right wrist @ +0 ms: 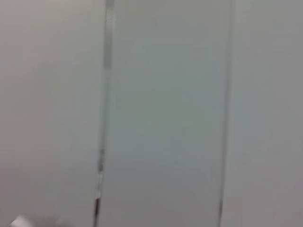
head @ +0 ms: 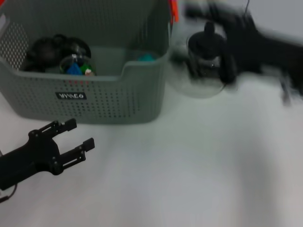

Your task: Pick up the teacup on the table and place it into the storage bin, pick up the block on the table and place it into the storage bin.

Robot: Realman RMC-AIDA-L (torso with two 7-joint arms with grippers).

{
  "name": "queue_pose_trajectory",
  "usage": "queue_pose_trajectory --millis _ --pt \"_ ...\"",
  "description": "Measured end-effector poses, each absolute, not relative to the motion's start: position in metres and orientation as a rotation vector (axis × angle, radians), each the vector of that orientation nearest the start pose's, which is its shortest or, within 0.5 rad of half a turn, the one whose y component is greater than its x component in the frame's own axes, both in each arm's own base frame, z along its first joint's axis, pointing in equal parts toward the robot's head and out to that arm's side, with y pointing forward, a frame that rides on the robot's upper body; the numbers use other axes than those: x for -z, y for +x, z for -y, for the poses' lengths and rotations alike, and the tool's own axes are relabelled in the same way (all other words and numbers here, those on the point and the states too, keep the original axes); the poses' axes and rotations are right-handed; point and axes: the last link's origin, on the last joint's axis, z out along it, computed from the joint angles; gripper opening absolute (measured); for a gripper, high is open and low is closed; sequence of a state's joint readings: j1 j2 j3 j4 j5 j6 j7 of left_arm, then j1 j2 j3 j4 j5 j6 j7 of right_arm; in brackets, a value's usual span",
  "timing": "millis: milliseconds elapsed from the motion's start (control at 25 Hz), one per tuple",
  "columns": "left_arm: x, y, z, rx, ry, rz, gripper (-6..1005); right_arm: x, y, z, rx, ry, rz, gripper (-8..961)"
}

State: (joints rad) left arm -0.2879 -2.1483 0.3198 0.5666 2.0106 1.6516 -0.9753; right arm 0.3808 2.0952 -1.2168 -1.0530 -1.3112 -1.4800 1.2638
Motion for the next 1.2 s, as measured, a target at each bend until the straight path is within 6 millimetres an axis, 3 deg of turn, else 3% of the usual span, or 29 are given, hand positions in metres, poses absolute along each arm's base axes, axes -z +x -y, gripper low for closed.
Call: queue_pose_trajectory --millis 80,200,360,720,960,1200 --pt "-0.005 -0.332 -0.243 0.847 -2.373 0.579 752 -0.019 0.182 -0.305 -1.073 -2.603 0.048 820" --pt "-0.01 -0.329 -0.237 0.863 -2.451 0.533 752 -0.004 0.217 -0.286 -0.942 -2.657 -0.04 866" --pt "-0.015 -0.322 -0.226 0.86 -2.636 0.455 752 0.022 0.245 -0.273 -0.893 -2.709 -0.172 866" --pt "0.001 -0.311 -0.231 0.746 -2.893 0.382 752 0.081 0.26 -0.269 -0.838 -2.826 -0.251 866" --pt "0.015 -0.303 -0.235 0.71 -2.976 0.343 751 0.088 0.257 -0.267 -0.843 -2.841 -0.228 865" --pt "0.017 -0.302 -0.24 0.72 -2.943 0.348 751 0.087 0.259 -0.264 -0.851 -2.844 -0.225 865"
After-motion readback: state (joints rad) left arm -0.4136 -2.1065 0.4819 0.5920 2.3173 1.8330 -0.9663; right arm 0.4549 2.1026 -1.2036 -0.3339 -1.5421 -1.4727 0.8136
